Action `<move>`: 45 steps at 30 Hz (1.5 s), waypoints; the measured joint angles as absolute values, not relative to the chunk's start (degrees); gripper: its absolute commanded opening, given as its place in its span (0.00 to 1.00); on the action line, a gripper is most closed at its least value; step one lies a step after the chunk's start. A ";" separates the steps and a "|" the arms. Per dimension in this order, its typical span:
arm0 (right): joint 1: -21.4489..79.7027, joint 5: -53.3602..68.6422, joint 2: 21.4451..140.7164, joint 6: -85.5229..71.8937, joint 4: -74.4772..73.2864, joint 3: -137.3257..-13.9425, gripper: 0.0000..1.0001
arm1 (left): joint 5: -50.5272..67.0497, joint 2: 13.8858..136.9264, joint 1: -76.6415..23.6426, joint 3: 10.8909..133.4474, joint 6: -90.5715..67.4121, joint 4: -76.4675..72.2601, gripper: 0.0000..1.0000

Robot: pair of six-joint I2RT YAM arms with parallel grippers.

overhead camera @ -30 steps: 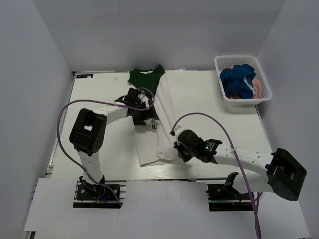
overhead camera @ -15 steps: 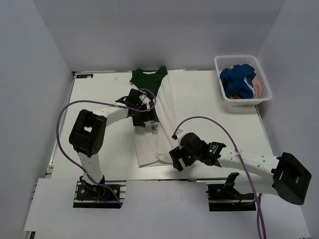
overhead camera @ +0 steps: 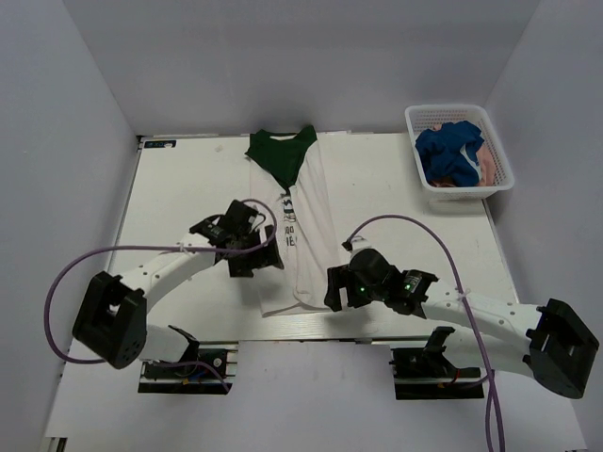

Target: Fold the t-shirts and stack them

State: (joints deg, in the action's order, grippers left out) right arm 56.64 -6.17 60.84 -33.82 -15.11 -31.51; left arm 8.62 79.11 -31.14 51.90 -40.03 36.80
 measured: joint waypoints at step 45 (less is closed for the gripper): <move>53.10 3.75 75.00 -37.06 -11.05 -40.45 0.00 | 8.69 72.82 -42.83 45.76 -51.86 34.41 0.00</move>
